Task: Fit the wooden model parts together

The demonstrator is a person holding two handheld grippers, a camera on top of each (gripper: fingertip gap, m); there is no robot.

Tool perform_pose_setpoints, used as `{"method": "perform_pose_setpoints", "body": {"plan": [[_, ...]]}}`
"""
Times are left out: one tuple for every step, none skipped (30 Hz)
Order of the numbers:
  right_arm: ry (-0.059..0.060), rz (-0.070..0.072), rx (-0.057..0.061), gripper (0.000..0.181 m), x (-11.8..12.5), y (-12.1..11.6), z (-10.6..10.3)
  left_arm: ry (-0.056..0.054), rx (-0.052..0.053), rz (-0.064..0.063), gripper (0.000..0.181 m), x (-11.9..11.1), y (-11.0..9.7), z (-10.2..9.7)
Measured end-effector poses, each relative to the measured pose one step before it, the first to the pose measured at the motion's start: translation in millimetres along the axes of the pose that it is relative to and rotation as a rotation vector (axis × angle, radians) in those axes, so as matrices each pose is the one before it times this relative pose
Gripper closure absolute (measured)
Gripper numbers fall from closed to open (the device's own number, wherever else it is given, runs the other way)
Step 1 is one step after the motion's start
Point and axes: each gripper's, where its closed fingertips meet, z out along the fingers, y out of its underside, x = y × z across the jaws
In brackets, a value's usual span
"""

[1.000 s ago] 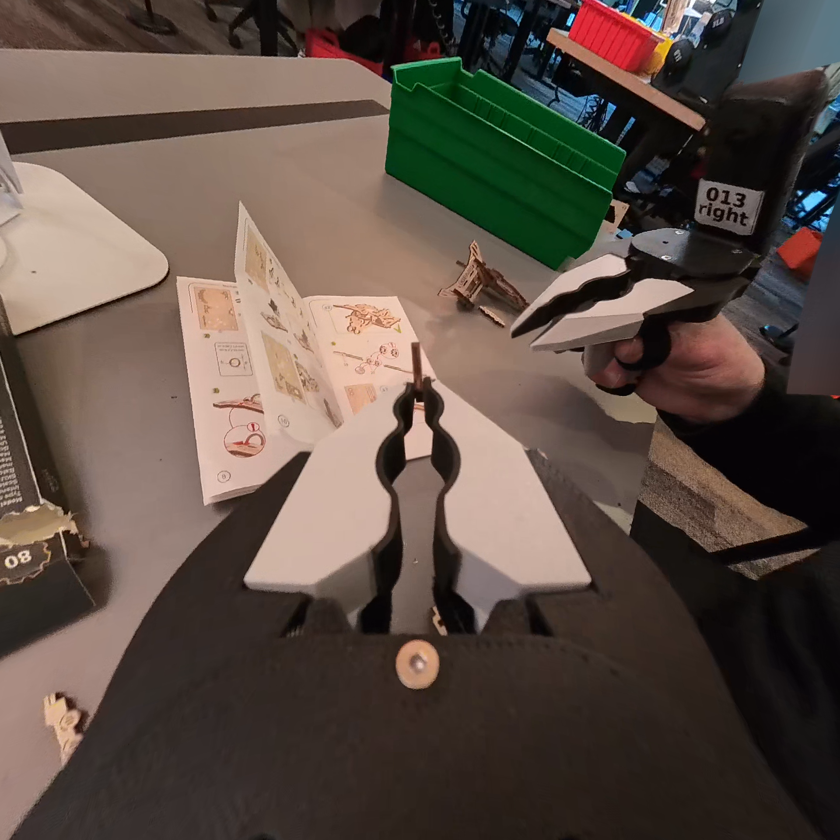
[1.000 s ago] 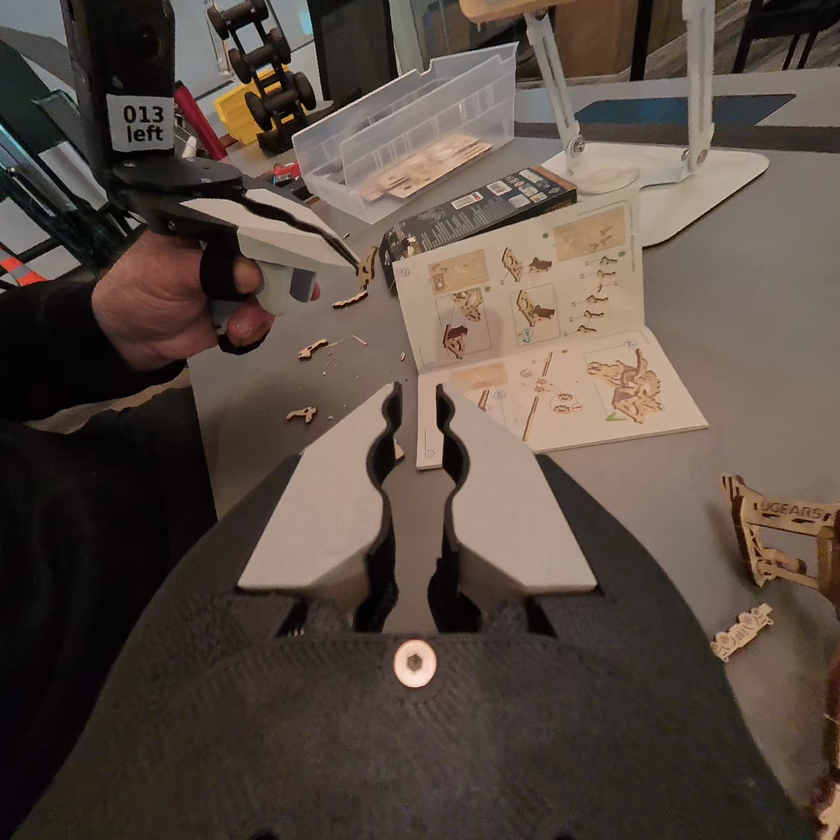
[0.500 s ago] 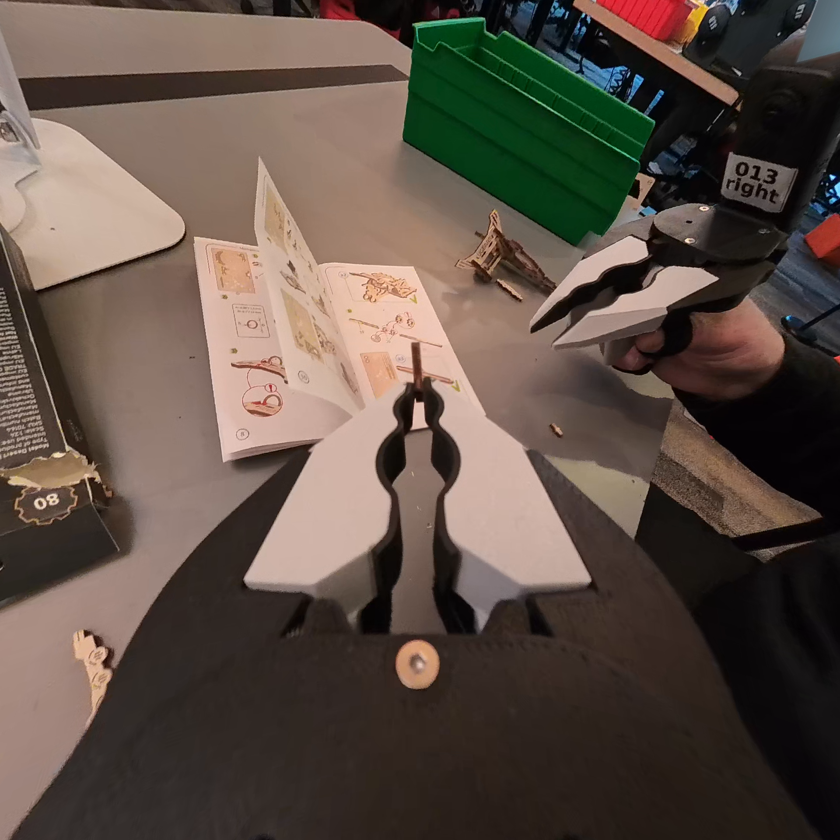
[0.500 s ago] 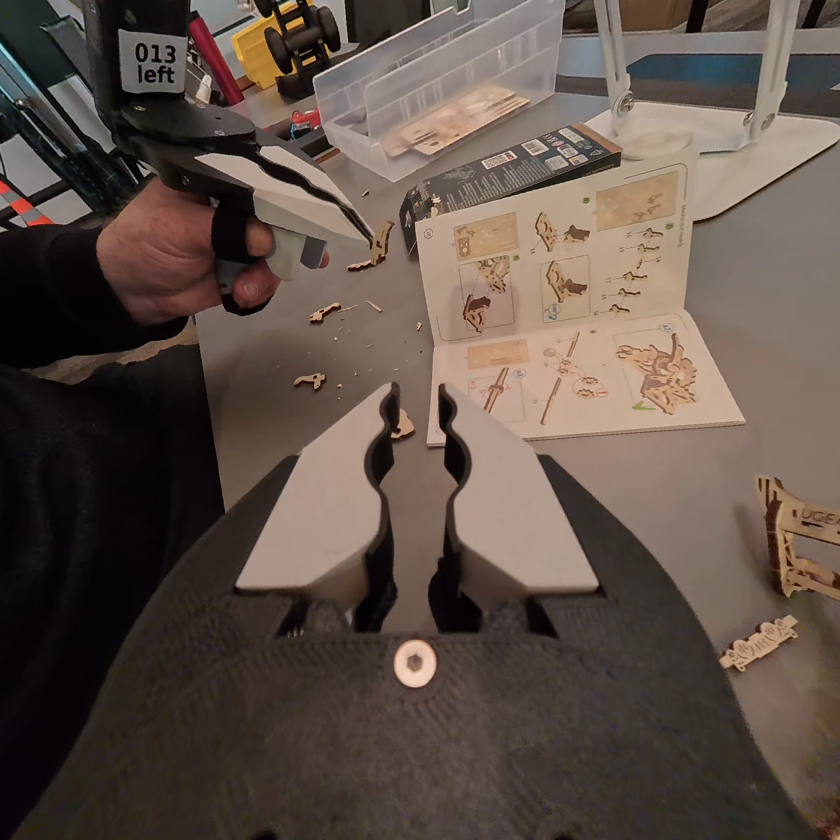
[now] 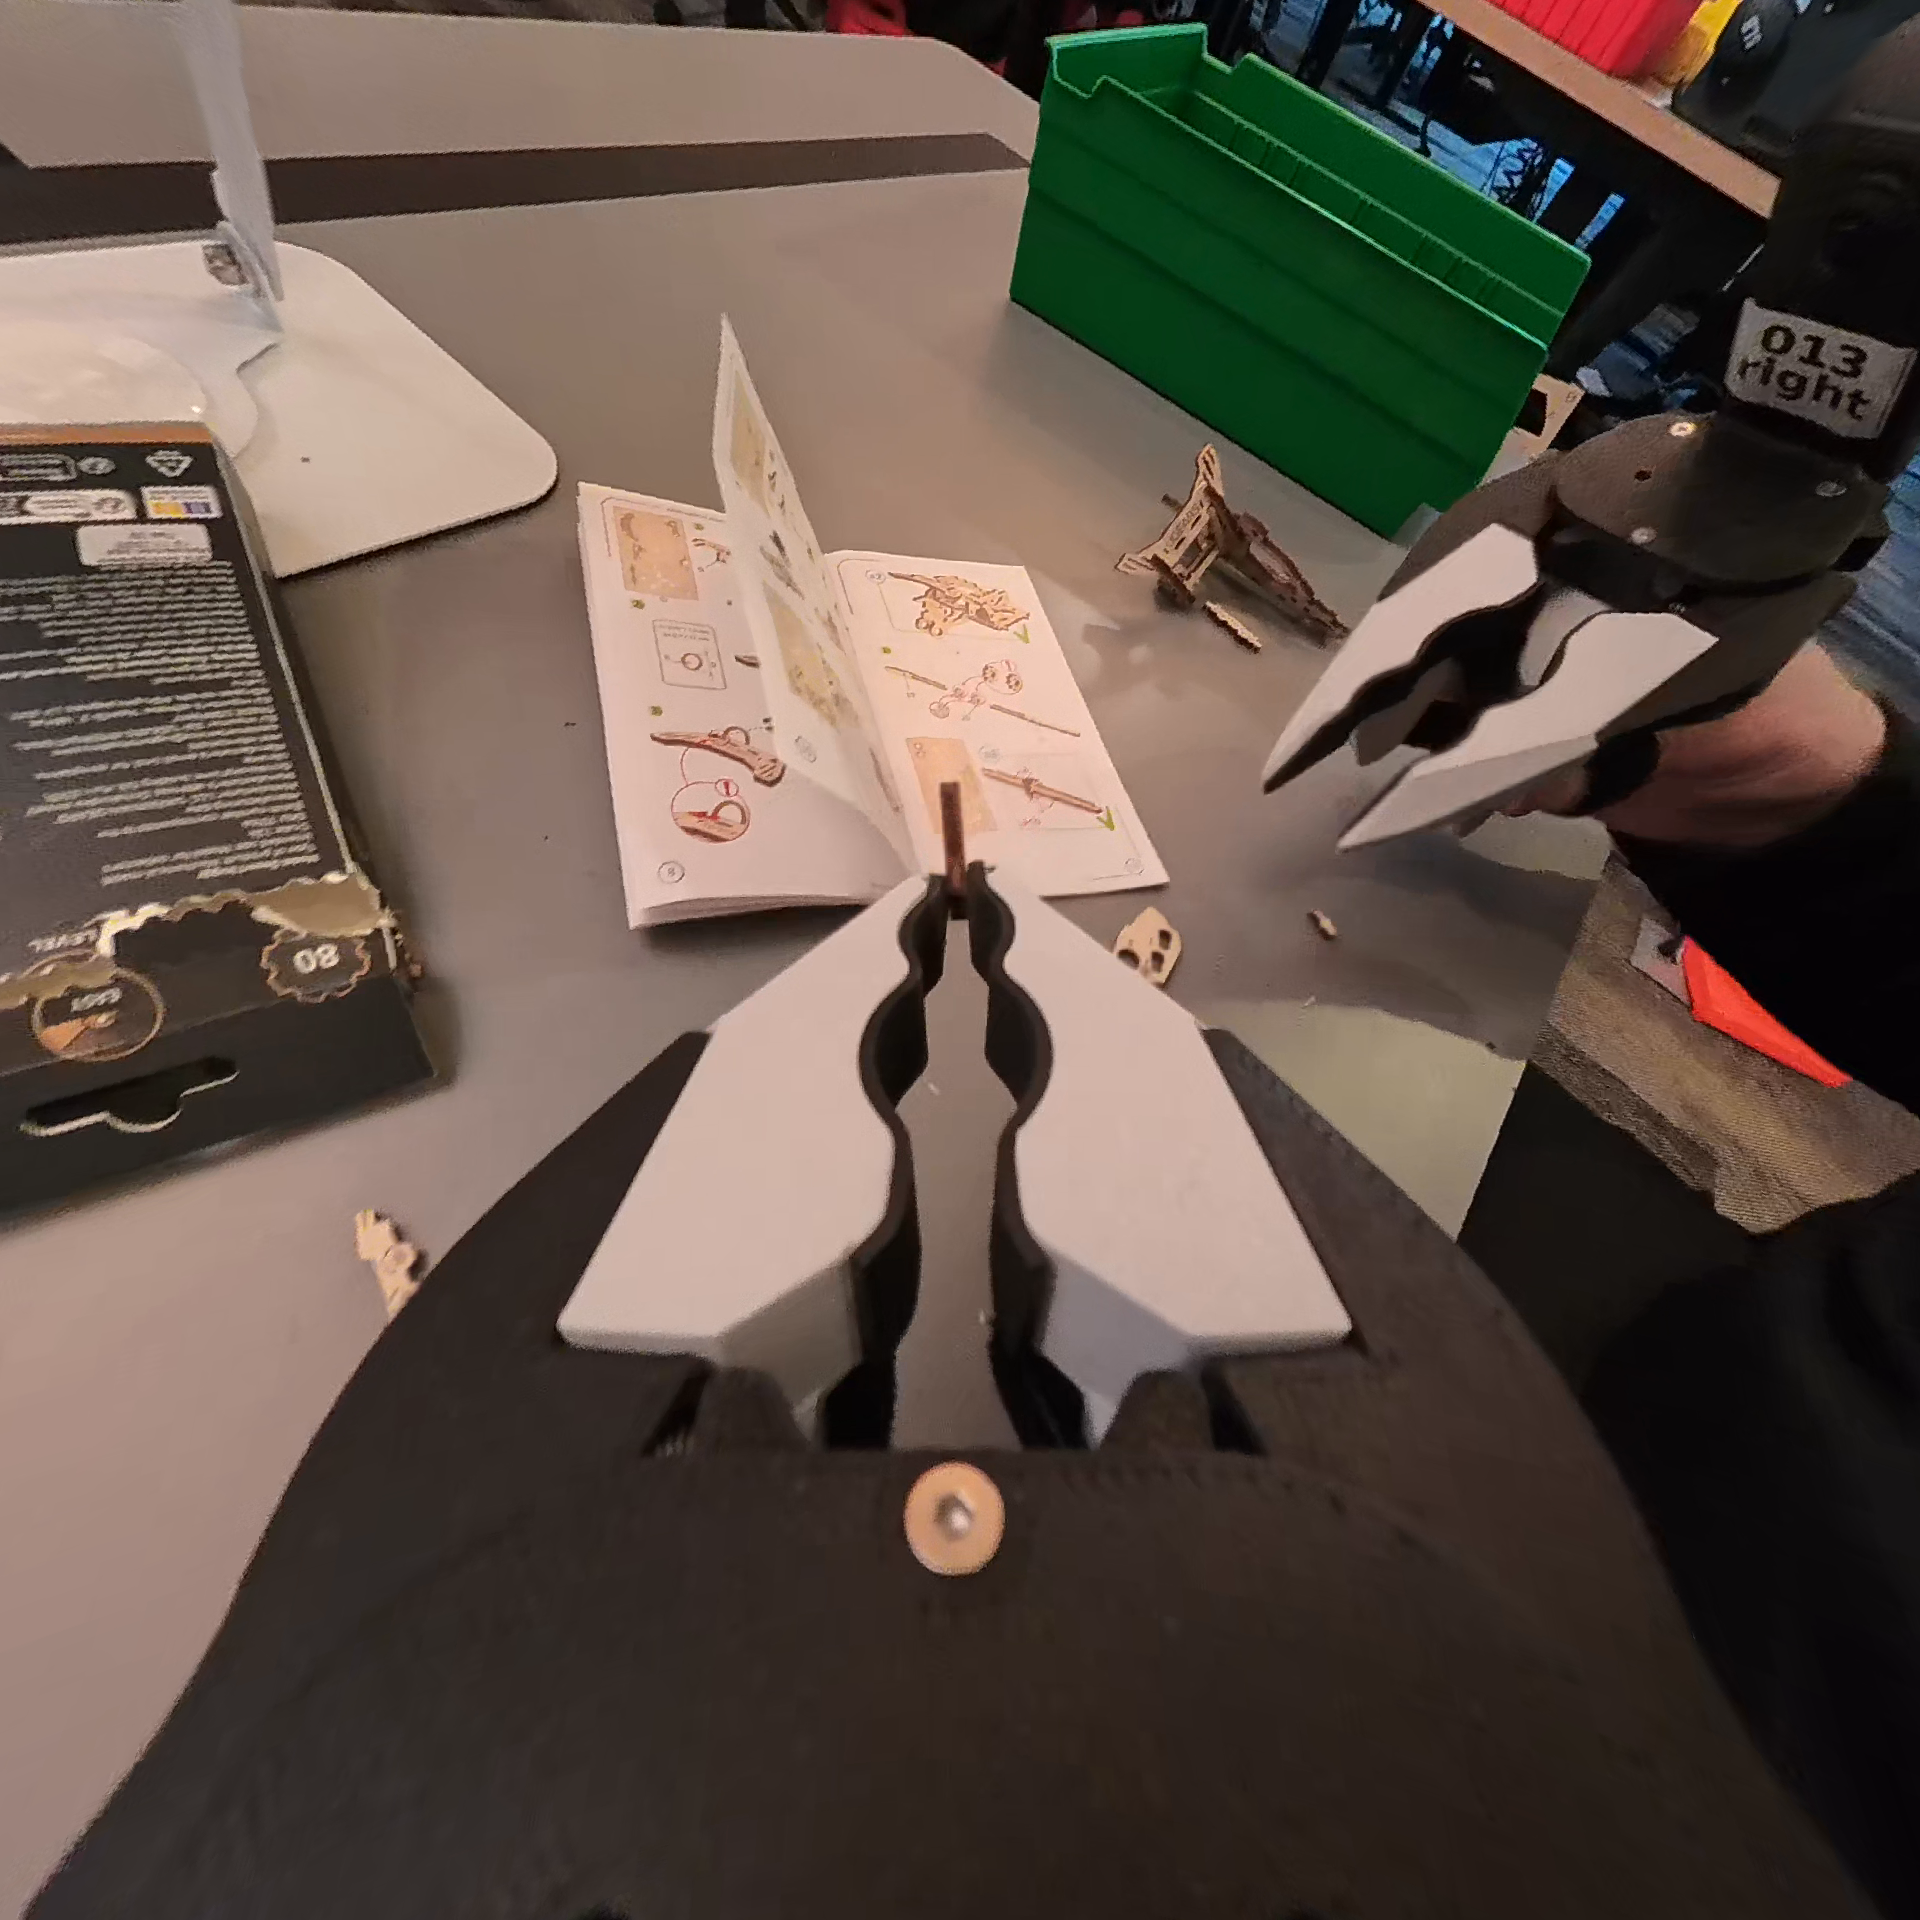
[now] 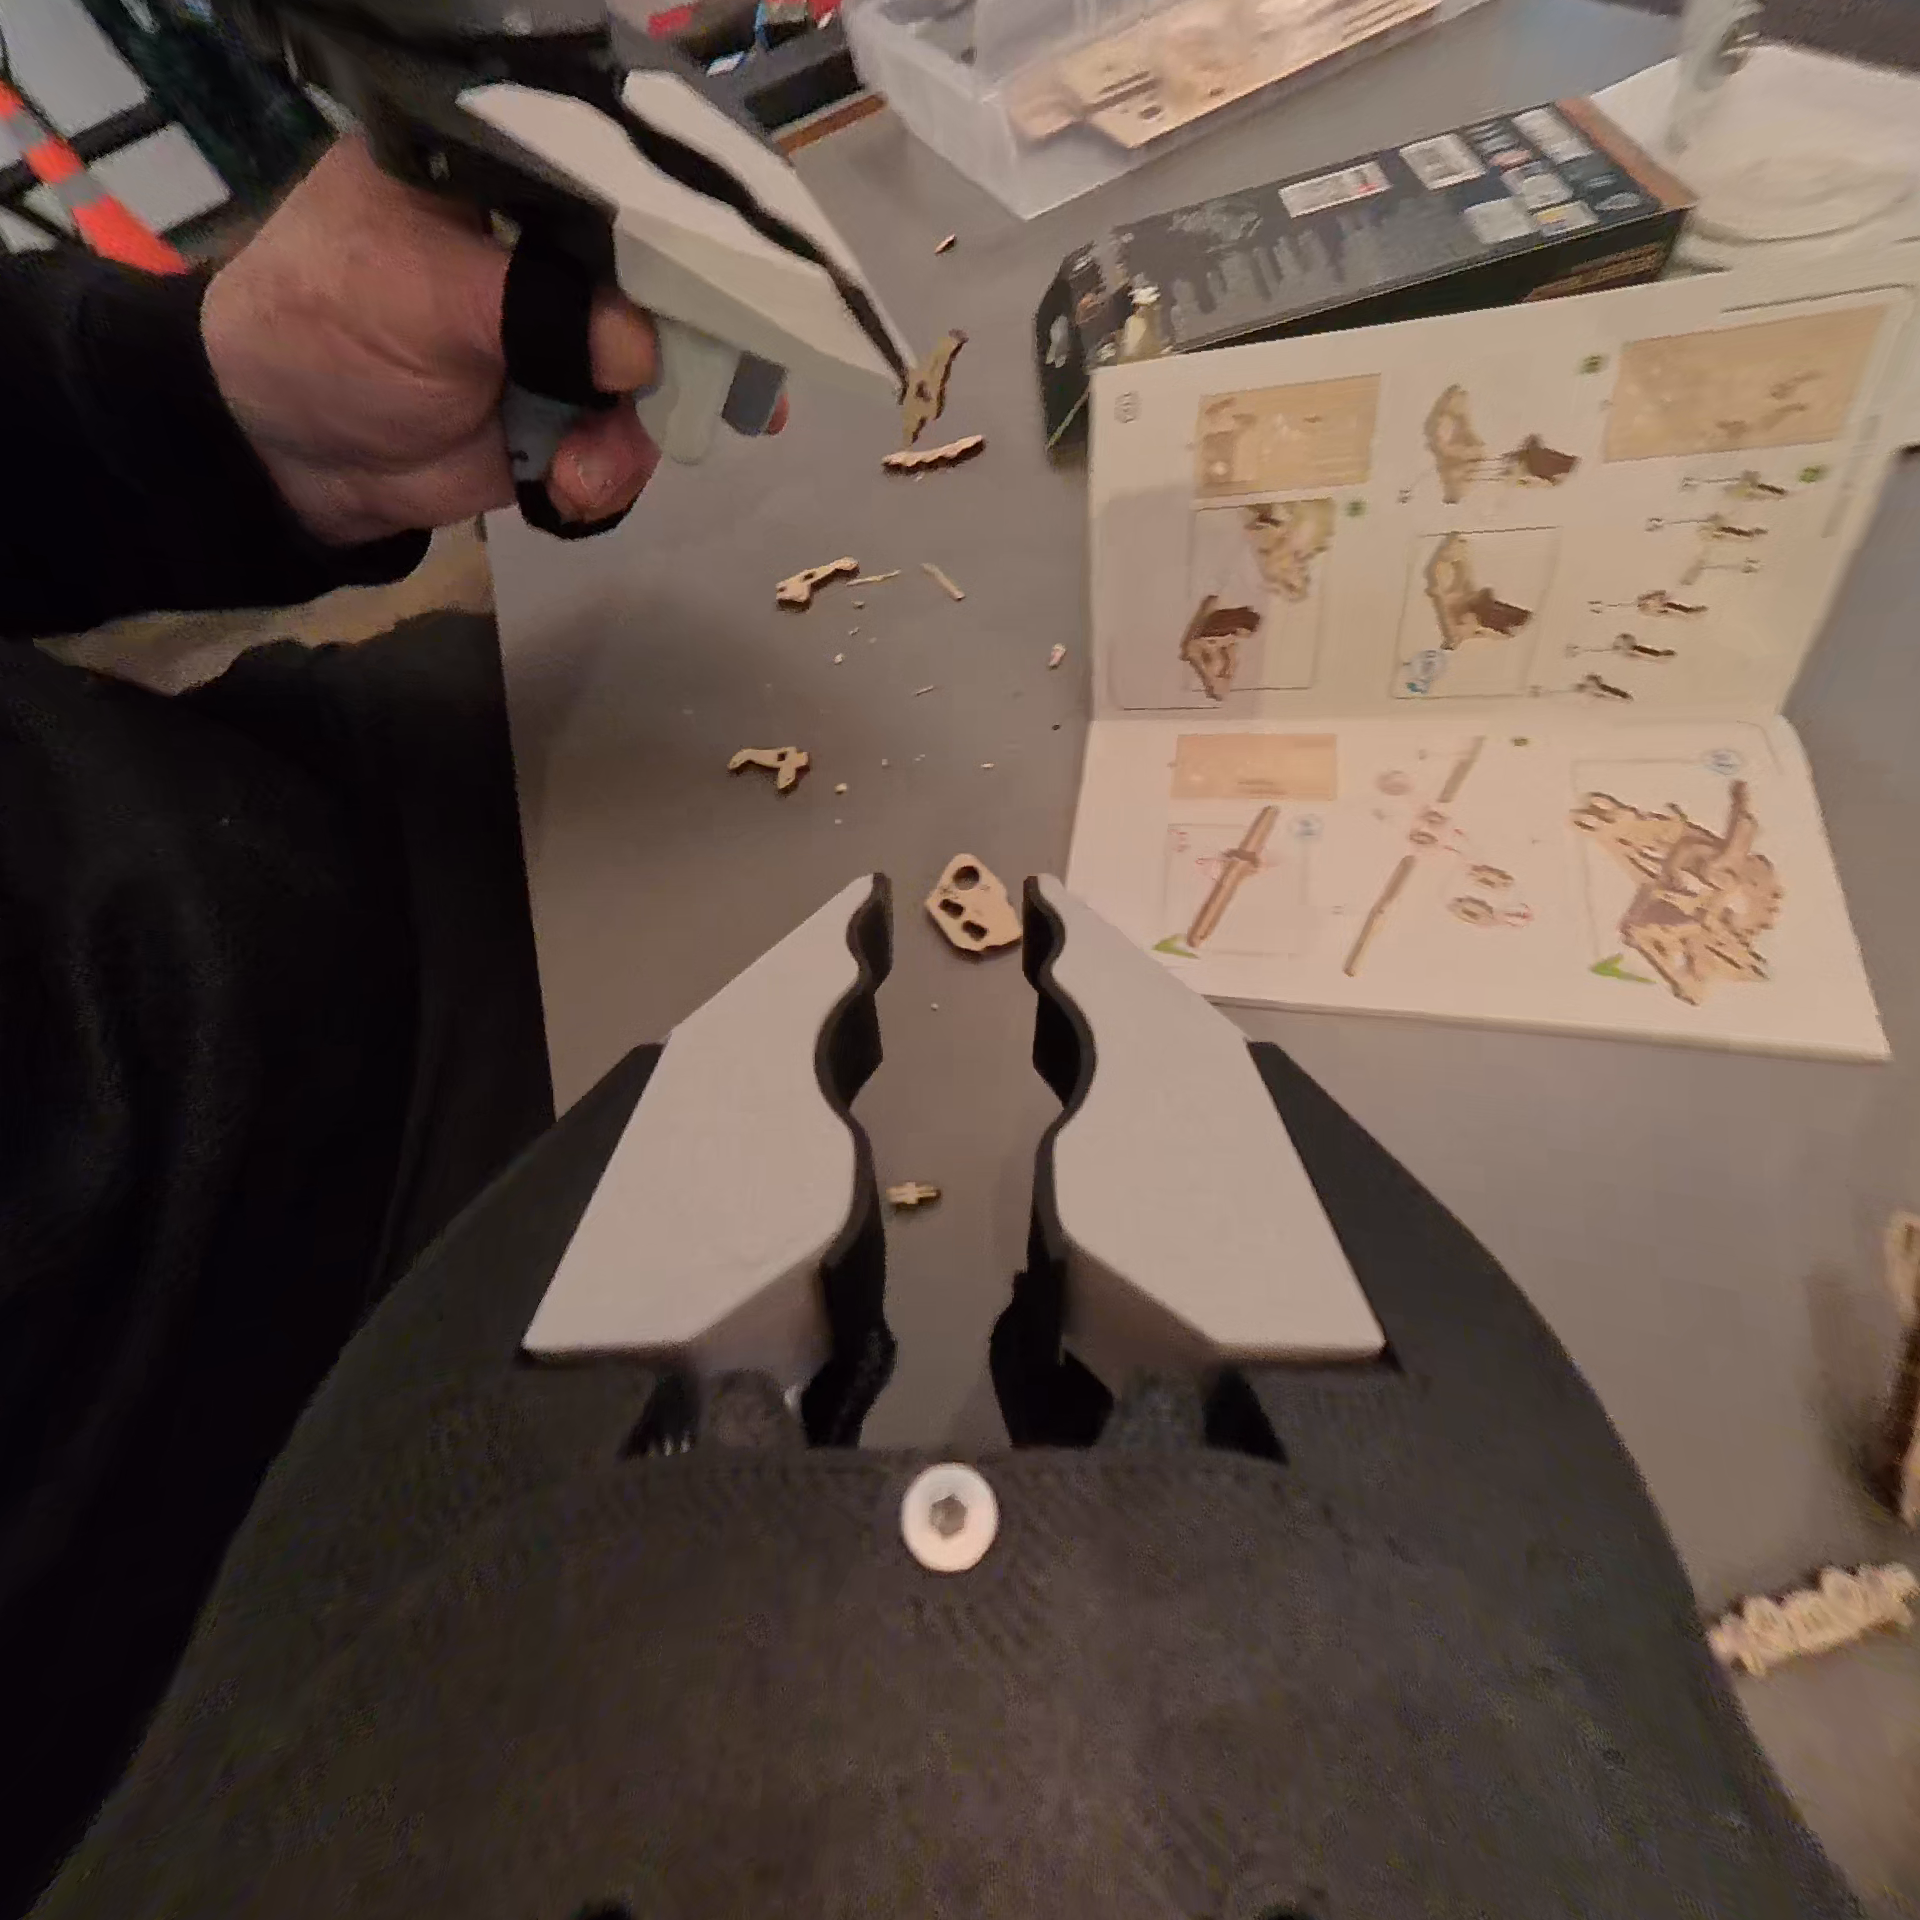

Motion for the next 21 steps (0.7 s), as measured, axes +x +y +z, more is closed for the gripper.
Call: {"method": "perform_pose_setpoints", "body": {"plan": [[-0.0287, -0.0130, -0.0166, 0.159, -6.74, -0.65, 5.05, -0.0100, -0.0014, -0.0011, 0.180, -2.11, 1.16, -3.44], [-0.0325, -0.0102, -0.0148, 0.159, -6.92, -1.19, 5.92, -0.0087, 0.0026, -0.0046, 0.180, -2.05, 0.59, -4.00], [-0.0220, -0.0128, -0.0198, 0.158, -5.13, -0.70, 6.45, -0.0089, 0.0038, -0.0046, 0.180, -2.02, 0.52, -4.31], [-0.0135, -0.0211, -0.0255, 0.157, -3.88, 0.08, 6.67, -0.0074, 0.0016, -0.0030, 0.180, -1.98, 0.93, -4.24], [-0.0106, -0.0283, -0.0286, 0.156, -3.39, 0.29, 6.72, -0.0064, -0.0006, -0.0033, 0.180, -1.74, 1.42, -4.21], [-0.0046, -0.0286, -0.0287, 0.155, -2.23, 0.21, 6.56, -0.0070, -0.0002, -0.0036, 0.180, -1.66, 1.73, -4.11], [-0.0040, -0.0248, -0.0258, 0.155, -1.60, -0.33, 6.51, -0.0085, -0.0012, -0.0022, 0.180, -1.83, 2.09, -4.07], [-0.0111, -0.0219, -0.0216, 0.155, -2.59, -1.26, 6.64, -0.0072, -0.0026, -0.0024, 0.180, -1.74, 2.46, -3.83], [-0.0153, -0.0220, -0.0156, 0.154, -3.29, -2.52, 6.68, -0.0057, -0.0027, -0.0043, 0.180, -1.72, 2.65, -3.45], [-0.0146, -0.0235, -0.0126, 0.155, -3.38, -2.86, 7.00, -0.0038, -0.0009, -0.0066, 0.180, -1.51, 2.51, -3.18], [-0.0145, -0.0274, -0.0162, 0.155, -3.37, -2.33, 7.40, -0.0043, 0.0003, -0.0070, 0.180, -1.67, 2.32, -2.89], [-0.0074, -0.0309, -0.0193, 0.155, -2.55, -1.76, 8.09, -0.0047, -0.0005, -0.0060, 0.180, -1.78, 2.22, -2.54], [-0.0001, -0.0348, -0.0219, 0.157, -1.59, -1.23, 8.29, -0.0030, -0.0005, -0.0055, 0.180, -1.67, 1.95, -2.10], [0.0009, -0.0364, -0.0285, 0.157, -1.28, -0.39, 8.46, -0.0014, 0.0012, -0.0049, 0.180, -1.26, 1.54, -1.74], [0.0038, -0.0348, -0.0352, 0.156, -0.02, 0.51, 7.60, -0.0008, 0.0011, -0.0041, 0.180, -1.07, 1.13, -1.32], [0.0072, -0.0339, -0.0362, 0.155, 1.34, 0.91, 6.28, -0.0015, 0.0016, -0.0026, 0.180, -1.10, 0.80, -1.14], [0.0082, -0.0291, -0.0299, 0.156, 2.32, 0.48, 4.85, -0.0006, 0.0024, -0.0023, 0.180, -0.94, 0.37, -0.90], [0.0004, -0.0193, -0.0212, 0.156, 2.06, -0.18, 3.57, 0.0003, 0.0010, -0.0021, 0.180, -0.83, 0.13, -0.65], [-0.0114, -0.0121, -0.0217, 0.157, 0.69, -0.04, 2.72, -0.0009, -0.0006, 0.0005, 0.180, -0.85, -0.07, -0.66], [-0.0163, -0.0146, -0.0251, 0.158, -0.02, 0.84, 2.49, -0.0009, -0.0002, 0.0012, 0.180, -0.82, -0.36, -1.01], [-0.0213, -0.0125, -0.0219, 0.161, -0.32, 0.92, 2.43, 0.0004, 0.0030, 0.0005, 0.180, -0.53, -0.97, -1.12]]}}
